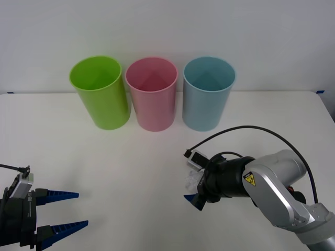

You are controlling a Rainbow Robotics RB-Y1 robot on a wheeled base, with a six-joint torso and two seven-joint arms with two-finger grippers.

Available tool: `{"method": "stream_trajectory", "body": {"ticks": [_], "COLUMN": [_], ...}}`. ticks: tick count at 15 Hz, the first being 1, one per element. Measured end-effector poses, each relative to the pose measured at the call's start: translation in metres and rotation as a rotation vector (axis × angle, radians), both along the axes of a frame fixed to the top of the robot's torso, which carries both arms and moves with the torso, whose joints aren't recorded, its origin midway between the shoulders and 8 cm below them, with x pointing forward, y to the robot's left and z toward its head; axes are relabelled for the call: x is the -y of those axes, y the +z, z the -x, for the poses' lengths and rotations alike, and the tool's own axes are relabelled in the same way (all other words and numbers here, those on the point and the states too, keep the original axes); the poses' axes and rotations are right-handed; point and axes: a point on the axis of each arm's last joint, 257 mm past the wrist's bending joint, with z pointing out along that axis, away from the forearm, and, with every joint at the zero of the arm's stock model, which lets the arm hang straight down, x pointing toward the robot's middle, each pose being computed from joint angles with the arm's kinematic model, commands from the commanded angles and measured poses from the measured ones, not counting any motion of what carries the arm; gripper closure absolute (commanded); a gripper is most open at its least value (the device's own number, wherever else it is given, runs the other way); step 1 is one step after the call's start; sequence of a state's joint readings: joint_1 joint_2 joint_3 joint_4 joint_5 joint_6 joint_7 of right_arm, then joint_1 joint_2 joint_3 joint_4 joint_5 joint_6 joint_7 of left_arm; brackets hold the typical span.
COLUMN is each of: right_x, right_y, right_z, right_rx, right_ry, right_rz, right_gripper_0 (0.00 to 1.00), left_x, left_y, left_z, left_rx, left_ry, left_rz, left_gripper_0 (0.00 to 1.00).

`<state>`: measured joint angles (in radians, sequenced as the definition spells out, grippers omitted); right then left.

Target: Put cans in the blue bin and PET bottles in the pink bin and trash in the green bin.

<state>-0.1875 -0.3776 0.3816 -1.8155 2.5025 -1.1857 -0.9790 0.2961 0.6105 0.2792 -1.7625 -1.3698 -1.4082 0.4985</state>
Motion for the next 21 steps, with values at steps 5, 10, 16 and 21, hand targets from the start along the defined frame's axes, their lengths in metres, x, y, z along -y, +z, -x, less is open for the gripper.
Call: {"method": "stream_trajectory", "body": {"ticks": [5, 10, 16, 21], "right_x": [0.003, 0.0, -0.002, -0.002], "right_y": [-0.002, -0.004, -0.008, 0.022], "right_z": [0.0, 0.001, -0.001, 0.018], "right_rx": [0.004, 0.005, 0.051, 0.105], "right_ry": [0.001, 0.007, -0.003, -0.031], "right_rz": [0.014, 0.019, 0.014, -0.132], "right_gripper_0": [1.0, 1.0, 1.0, 1.0], "left_x": [0.0, 0.0, 0.0, 0.0], "left_y": [0.0, 0.0, 0.0, 0.0], "left_z": [0.0, 0.0, 0.0, 0.0], "left_rx": [0.0, 0.0, 0.0, 0.0], "left_ry": [0.0, 0.0, 0.0, 0.0], "left_rz": [0.0, 0.0, 0.0, 0.0], "left_gripper_0": [0.0, 0.0, 0.0, 0.0]}}
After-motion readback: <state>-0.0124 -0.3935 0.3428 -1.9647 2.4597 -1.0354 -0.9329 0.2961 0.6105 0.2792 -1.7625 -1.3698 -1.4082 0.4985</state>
